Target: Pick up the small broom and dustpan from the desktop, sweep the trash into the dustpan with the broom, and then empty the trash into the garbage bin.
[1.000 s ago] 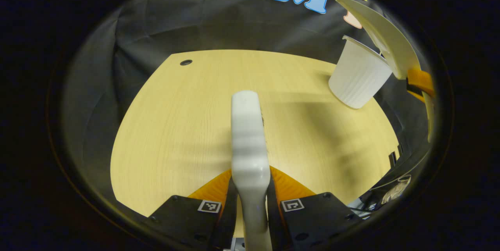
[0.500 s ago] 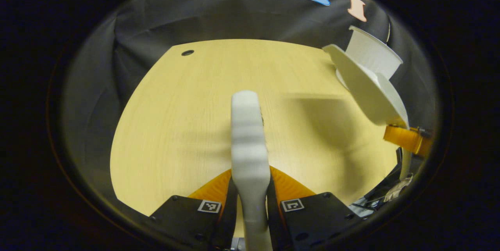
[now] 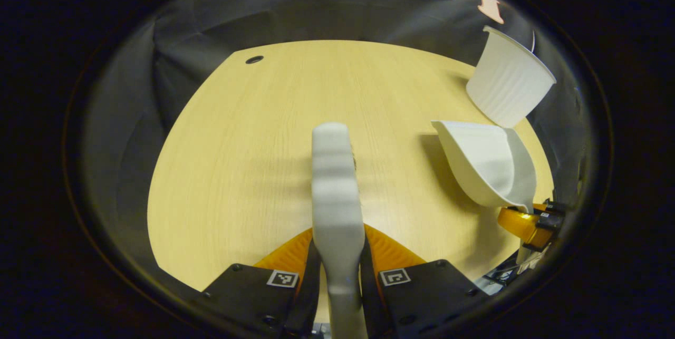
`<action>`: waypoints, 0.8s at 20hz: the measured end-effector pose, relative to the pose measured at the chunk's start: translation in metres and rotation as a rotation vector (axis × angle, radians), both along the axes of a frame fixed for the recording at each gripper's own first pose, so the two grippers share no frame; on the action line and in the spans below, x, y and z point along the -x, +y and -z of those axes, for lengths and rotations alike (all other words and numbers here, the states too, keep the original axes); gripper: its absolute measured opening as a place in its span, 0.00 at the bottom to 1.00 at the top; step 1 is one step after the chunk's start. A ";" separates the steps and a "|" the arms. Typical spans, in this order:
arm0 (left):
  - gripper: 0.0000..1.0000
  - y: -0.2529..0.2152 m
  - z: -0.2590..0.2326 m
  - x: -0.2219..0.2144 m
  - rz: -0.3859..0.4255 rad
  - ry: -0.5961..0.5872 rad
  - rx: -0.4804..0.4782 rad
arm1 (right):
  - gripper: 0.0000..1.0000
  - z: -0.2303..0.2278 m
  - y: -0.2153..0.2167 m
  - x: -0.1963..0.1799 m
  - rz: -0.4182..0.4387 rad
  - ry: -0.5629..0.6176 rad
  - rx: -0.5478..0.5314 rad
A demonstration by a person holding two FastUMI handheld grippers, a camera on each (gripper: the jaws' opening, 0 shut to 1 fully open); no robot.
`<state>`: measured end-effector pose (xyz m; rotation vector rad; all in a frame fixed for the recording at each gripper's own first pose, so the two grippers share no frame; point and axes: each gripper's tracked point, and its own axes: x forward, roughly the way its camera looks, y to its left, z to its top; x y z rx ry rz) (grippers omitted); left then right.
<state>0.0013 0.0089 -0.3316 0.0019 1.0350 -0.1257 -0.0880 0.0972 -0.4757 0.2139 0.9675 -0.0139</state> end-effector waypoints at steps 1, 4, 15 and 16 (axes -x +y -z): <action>0.44 -0.002 -0.002 -0.003 0.004 0.006 -0.004 | 0.29 0.000 0.002 0.000 0.004 0.009 -0.008; 0.44 -0.012 -0.003 -0.015 0.012 0.023 -0.020 | 0.29 -0.002 0.004 0.002 0.005 0.026 -0.014; 0.47 -0.022 -0.005 -0.015 0.014 0.068 -0.035 | 0.35 -0.006 0.009 0.008 -0.016 0.058 -0.042; 0.48 -0.024 -0.006 -0.015 0.006 0.069 -0.034 | 0.35 -0.008 0.009 0.007 -0.018 0.058 -0.044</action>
